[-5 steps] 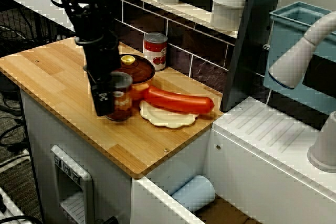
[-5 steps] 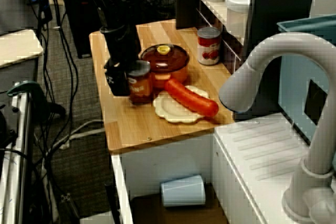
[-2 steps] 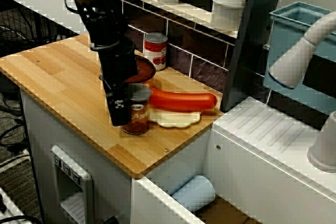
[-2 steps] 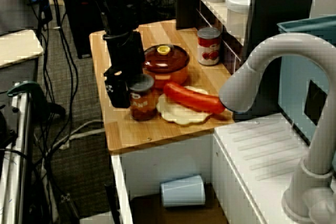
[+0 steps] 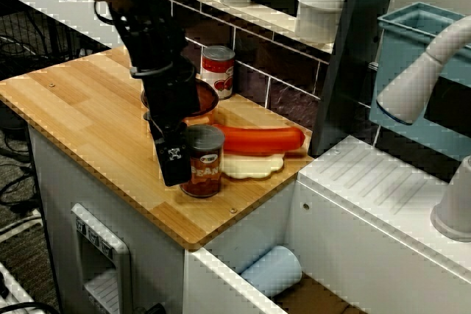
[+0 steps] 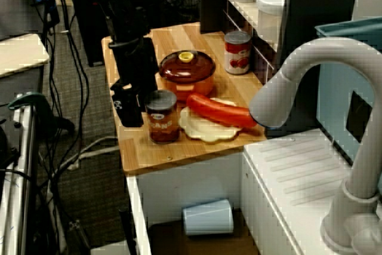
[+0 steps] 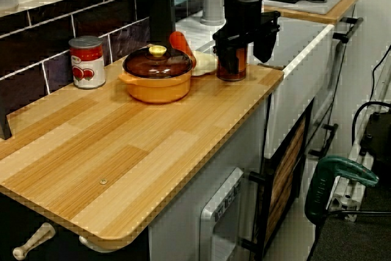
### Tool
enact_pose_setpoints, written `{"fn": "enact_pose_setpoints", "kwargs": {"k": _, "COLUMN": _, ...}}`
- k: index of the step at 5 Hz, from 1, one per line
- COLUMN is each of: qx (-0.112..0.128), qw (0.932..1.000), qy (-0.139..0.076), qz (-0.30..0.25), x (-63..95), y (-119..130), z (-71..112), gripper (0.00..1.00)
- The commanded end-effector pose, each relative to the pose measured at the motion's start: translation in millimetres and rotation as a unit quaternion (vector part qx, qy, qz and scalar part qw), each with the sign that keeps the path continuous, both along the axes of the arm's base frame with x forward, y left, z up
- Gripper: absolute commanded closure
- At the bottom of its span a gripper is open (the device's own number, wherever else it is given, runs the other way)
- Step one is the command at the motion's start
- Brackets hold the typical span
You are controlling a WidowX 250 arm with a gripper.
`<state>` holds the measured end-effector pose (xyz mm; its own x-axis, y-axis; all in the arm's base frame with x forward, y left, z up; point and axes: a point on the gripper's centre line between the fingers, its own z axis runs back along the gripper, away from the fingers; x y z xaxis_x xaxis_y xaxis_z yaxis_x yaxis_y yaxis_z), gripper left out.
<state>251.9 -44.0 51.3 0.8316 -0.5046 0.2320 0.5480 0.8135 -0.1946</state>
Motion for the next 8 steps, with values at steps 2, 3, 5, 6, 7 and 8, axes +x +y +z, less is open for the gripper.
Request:
{"fn": "enact_pose_setpoints", "kwargs": {"k": 2, "qx": -0.009, "qw": 0.9993, "qy": -0.031, "qz": 0.020, "x": -6.1, "y": 0, "z": 17.2, "gripper": 0.00}}
{"fn": "enact_pose_setpoints", "kwargs": {"k": 3, "qx": -0.010, "qw": 0.9988, "qy": -0.038, "qz": 0.029, "x": -8.5, "y": 4, "z": 18.9, "gripper": 0.00}}
{"fn": "enact_pose_setpoints", "kwargs": {"k": 5, "qx": -0.016, "qw": 0.9977, "qy": -0.045, "qz": 0.048, "x": -6.4, "y": 16, "z": 18.3, "gripper": 0.00}}
{"fn": "enact_pose_setpoints", "kwargs": {"k": 6, "qx": -0.016, "qw": 0.9976, "qy": -0.043, "qz": 0.052, "x": -7.1, "y": 18, "z": 12.1, "gripper": 0.00}}
{"fn": "enact_pose_setpoints", "kwargs": {"k": 7, "qx": -0.008, "qw": 0.9982, "qy": -0.042, "qz": 0.042, "x": -8.5, "y": 14, "z": 7.9, "gripper": 0.00}}
{"fn": "enact_pose_setpoints", "kwargs": {"k": 8, "qx": -0.010, "qw": 0.9988, "qy": -0.035, "qz": 0.032, "x": -8.4, "y": 11, "z": 3.7, "gripper": 0.00}}
